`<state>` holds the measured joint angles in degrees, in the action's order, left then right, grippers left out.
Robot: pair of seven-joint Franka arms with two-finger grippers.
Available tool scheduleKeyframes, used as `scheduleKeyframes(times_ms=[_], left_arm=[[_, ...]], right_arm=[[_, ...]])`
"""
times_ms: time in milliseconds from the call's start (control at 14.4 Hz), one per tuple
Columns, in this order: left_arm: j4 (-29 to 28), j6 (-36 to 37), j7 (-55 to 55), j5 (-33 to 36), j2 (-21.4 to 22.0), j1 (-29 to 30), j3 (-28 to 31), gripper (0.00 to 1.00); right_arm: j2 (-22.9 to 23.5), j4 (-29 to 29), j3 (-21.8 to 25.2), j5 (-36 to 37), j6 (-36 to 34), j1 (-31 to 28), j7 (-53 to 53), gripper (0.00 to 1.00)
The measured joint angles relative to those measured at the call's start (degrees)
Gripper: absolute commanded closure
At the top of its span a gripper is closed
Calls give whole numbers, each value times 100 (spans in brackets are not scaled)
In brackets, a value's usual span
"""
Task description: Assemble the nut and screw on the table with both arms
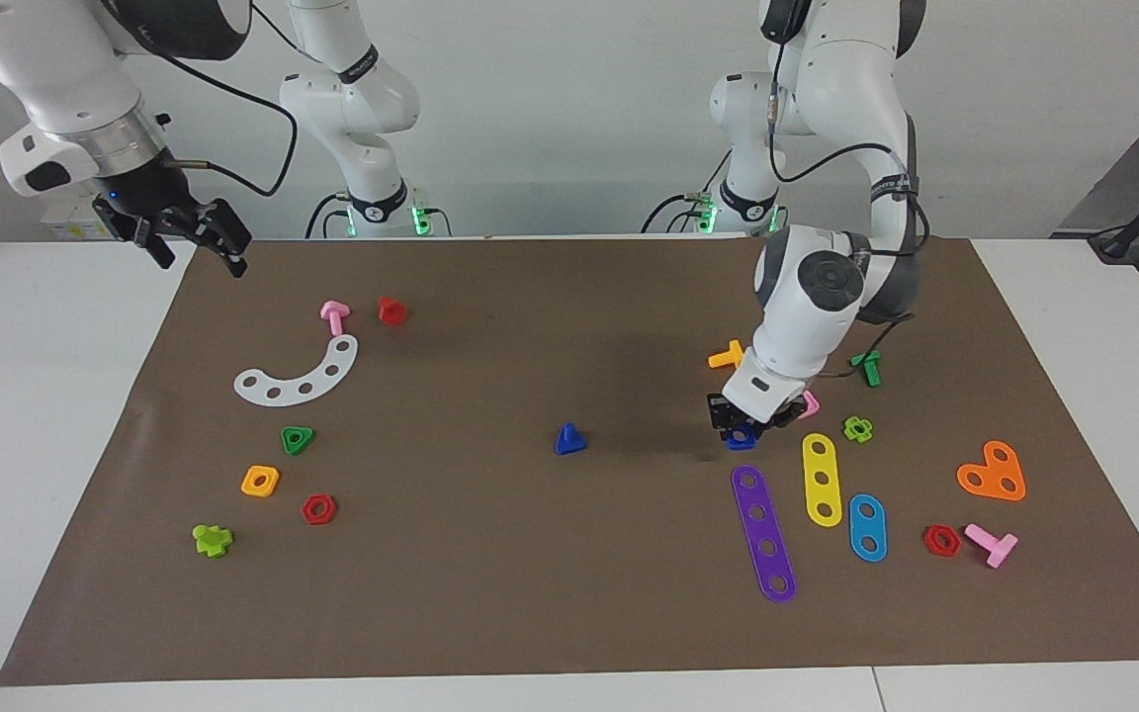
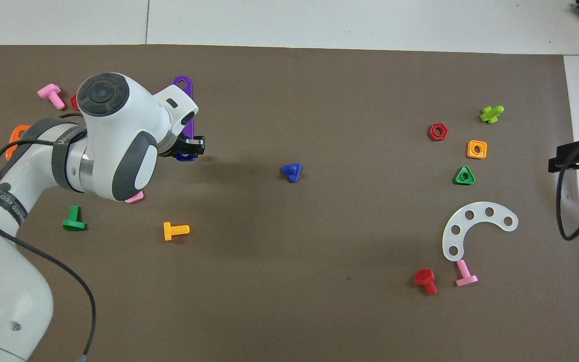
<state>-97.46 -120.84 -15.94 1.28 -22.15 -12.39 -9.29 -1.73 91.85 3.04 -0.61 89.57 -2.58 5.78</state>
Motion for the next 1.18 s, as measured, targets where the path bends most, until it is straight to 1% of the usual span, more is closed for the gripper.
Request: scheduleKeyframes(times_ms=[139,278,417,626,834,1182], left_arm=[[461,292,-121,-12,-201,-353,-4,65],[1168,595,-358,-69,-560,-719,-3,65],[1776,731,-529,-87,-921,-992,1,65],[2295,775,-618,-94,-1249,-1246,-2,67],[2478,782,-656,-97,-1378,-1486,-6,67],[2478,852,-774,-97,-1463,-1815,-2,67]], right_arm=[[0,8,-19,3,-17,0,0,0],[0,11,-24,3,-17,0,0,0],[0,11,-24,3,-17,0,0,0],[0,12,-24,3,-17,0,0,0],[0,12,-24,3,-17,0,0,0],[0,12,-24,3,-17,0,0,0]])
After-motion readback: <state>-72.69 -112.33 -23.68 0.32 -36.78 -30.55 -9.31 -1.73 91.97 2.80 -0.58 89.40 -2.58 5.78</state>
